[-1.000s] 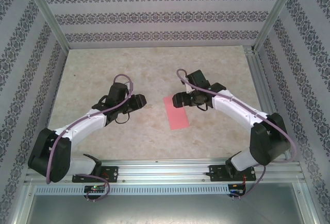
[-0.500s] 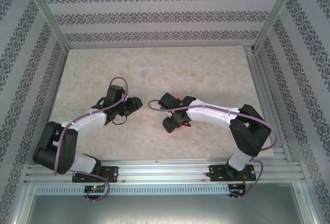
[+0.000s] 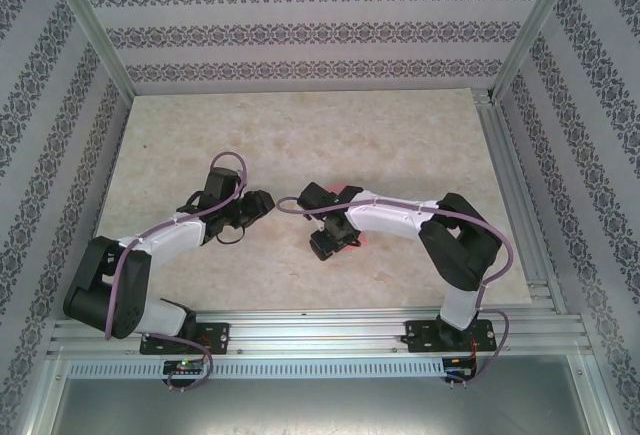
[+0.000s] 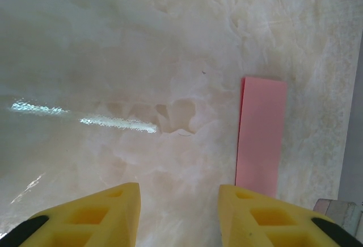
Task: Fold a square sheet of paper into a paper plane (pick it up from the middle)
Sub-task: Fold the triangle a second time at the center of the table.
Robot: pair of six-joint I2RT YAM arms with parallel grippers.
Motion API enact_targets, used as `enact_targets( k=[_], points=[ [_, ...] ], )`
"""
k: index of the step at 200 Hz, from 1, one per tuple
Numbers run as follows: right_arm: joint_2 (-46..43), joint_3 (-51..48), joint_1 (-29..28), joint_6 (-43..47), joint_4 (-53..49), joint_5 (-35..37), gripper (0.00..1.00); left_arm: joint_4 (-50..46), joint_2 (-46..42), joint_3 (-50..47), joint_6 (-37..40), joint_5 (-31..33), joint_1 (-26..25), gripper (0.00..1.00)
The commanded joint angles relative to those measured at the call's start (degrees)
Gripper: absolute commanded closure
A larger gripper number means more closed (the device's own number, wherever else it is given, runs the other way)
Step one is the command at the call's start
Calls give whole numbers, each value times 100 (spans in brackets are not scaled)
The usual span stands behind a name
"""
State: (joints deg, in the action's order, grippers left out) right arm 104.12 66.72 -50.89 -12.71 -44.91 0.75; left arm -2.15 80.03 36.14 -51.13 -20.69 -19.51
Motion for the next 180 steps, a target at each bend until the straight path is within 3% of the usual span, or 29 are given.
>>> enact_targets(
  k=[1, 90, 180],
  points=[
    [64, 26, -26, -143, -71, -84, 46, 67, -113, 6, 43, -47, 87, 58],
    [240, -42, 18, -163, -103, 67, 50, 51, -84, 18, 38, -92, 79, 58],
    [93, 1, 26, -196, -126, 359, 67, 19, -110, 2, 42, -82, 84, 58]
  ],
)
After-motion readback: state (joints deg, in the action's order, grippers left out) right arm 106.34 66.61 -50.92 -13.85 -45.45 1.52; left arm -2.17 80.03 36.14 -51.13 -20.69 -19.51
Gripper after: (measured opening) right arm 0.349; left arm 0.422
